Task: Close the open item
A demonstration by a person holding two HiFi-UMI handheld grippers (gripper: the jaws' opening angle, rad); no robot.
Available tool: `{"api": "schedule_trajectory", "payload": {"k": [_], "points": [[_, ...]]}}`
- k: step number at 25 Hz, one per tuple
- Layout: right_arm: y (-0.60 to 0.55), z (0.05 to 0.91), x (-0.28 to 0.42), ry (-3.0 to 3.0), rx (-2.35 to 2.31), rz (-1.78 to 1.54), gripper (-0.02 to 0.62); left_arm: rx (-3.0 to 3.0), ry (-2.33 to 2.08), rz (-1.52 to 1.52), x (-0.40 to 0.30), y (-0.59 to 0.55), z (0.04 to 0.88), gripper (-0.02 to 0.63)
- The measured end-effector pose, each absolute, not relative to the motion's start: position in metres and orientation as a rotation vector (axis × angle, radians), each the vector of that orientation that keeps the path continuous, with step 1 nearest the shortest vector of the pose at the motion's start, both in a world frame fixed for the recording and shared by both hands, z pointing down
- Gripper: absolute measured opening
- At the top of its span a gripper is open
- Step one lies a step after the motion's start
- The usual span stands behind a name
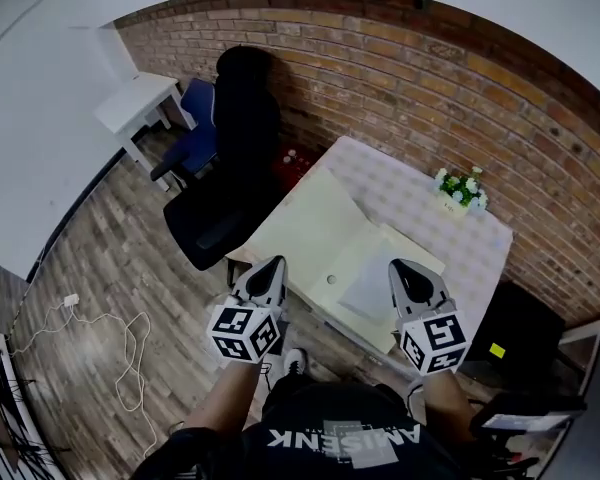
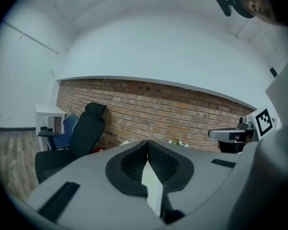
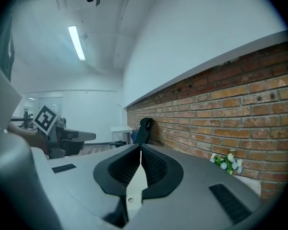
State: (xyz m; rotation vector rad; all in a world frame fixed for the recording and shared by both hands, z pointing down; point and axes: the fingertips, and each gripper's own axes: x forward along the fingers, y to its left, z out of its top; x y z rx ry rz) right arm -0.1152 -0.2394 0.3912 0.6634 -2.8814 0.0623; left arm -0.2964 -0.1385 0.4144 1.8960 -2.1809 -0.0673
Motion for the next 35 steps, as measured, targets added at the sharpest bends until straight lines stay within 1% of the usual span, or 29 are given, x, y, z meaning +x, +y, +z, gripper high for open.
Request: {"api": "schedule_trajectory", "payload": {"k": [7,12,17,26,28,31,34,35], "points": [[-0.257,0.391,-0.156,-2.823,0.808,0.042,0.041,2.003,-2.084,-0.066,-0.345,-0.165,0.414,0.014],[-0.261,0.392,-0.172,-2.783,0.902,0.057,0.043,2.024,-2.035,-0.063,-0.378,-0.177,0.424,0.014],[-0.265,0.401,-0.176,-2.719,1.002,0.079,0.043,2.027,-1.997,-0.009,-0.411,-0.189,0.442,0.014],[-0.258,0.422,-0.167,-2.602,1.169,0.141,0.043,1.970,-1.924,0.071,-0.465,-0.202,0.501,0.017],[-0.254,0.429,-0.164,-2.576,1.196,0.160,0.043,1.961,-1.898,0.067,-0.471,-0.204,0.513,0.039],[-0.248,0.437,-0.162,-2.546,1.226,0.176,0.043,1.959,-1.867,0.095,-0.477,-0.205,0.530,0.112],[-0.242,0.442,-0.161,-2.524,1.250,0.187,0.043,1.964,-1.833,0.133,-0.479,-0.205,0.546,0.117],[-0.240,0.442,-0.160,-2.518,1.256,0.187,0.043,1.957,-1.812,0.135,-0.479,-0.205,0.552,0.127]]}}
